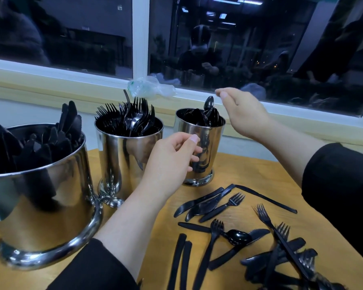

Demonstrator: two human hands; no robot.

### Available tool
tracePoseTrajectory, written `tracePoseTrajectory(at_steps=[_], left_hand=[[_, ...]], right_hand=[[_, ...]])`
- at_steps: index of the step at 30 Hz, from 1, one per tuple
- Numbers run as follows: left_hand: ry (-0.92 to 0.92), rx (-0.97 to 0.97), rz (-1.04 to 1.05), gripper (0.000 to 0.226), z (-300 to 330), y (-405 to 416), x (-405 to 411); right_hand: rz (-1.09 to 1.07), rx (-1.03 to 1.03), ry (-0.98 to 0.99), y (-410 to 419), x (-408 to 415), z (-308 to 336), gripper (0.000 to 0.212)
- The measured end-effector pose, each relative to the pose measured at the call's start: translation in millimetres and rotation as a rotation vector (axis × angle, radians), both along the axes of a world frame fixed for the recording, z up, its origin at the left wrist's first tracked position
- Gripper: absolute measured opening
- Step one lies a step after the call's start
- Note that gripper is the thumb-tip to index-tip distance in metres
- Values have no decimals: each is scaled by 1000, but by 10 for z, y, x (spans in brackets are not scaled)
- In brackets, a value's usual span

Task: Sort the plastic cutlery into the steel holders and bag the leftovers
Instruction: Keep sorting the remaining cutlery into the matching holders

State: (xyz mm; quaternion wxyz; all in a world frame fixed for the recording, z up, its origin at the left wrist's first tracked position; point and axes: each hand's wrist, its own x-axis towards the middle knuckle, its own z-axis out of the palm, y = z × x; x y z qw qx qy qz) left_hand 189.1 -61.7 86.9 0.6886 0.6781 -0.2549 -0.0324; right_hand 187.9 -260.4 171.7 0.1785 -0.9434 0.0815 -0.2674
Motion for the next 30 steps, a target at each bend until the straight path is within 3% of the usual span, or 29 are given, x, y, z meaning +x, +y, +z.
tracePoseTrajectory(at_steps=[2,4,10,14,26,30], left_hand=[[0,27,3,19,-28,0,-48],[-5,67,9,20,-75,-6,-112],[-92,311,13,21,-320,24,-357],[-240,552,37,20,-435,132,-505],[-444,1180,-31,36,-505,121,-856],[-418,1198,-74,30,-520,84,-843]], right_hand=[[14,98,-151,33,-181,-41,37],[34,146,-182,99,-453,-157,31],[64,171,75,225,-1506,-824,23],[24,259,125,198,-1885,-1164,22],[60,210,111,165,-2139,-1385,20],[64,187,179,146,-2089,-1467,21]])
